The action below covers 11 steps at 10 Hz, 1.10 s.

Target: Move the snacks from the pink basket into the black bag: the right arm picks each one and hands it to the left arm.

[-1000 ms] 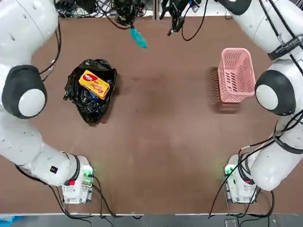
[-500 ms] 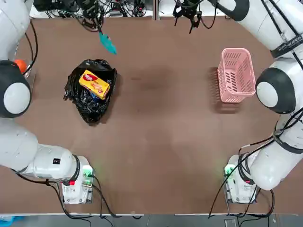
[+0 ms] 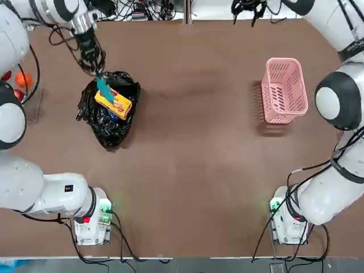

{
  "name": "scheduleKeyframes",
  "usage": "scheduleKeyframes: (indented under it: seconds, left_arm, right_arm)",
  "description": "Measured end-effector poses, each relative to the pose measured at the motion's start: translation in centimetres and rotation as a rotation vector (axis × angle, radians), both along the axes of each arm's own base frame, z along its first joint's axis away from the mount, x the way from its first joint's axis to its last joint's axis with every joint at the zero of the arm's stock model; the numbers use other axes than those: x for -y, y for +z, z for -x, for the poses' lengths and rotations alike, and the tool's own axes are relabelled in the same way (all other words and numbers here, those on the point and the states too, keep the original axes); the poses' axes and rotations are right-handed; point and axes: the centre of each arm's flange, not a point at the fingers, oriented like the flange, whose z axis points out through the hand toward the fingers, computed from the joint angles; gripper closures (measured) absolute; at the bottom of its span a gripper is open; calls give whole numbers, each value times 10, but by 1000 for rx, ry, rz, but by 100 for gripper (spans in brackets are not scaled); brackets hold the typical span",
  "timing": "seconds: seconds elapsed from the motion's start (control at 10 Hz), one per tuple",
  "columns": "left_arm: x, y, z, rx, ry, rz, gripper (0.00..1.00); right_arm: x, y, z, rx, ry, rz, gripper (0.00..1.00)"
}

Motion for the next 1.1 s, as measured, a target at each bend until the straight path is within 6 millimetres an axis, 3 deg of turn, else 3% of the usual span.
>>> scheduleKeyframes:
  seconds: [0.3,0.4,0.7,0.9,1.1]
  left_arm:
    - [-78,-40,6,-47,-11,71,99]
    - [-91,-53,8,-70,-25,83,99]
    - [-91,-102,2,-115,-70,75,96]
    - [-93,-103,-2,-108,-67,77,89]
    - [-98,-96,-8,-89,-55,78,61]
  right_arm:
    - [93,-4,-5,-10,76,7,3]
    - [119,-3,-3,-9,92,19,3]
    - [176,6,10,0,134,45,3]
    - [197,20,27,8,139,51,1]
    - [207,44,54,-8,136,55,0]
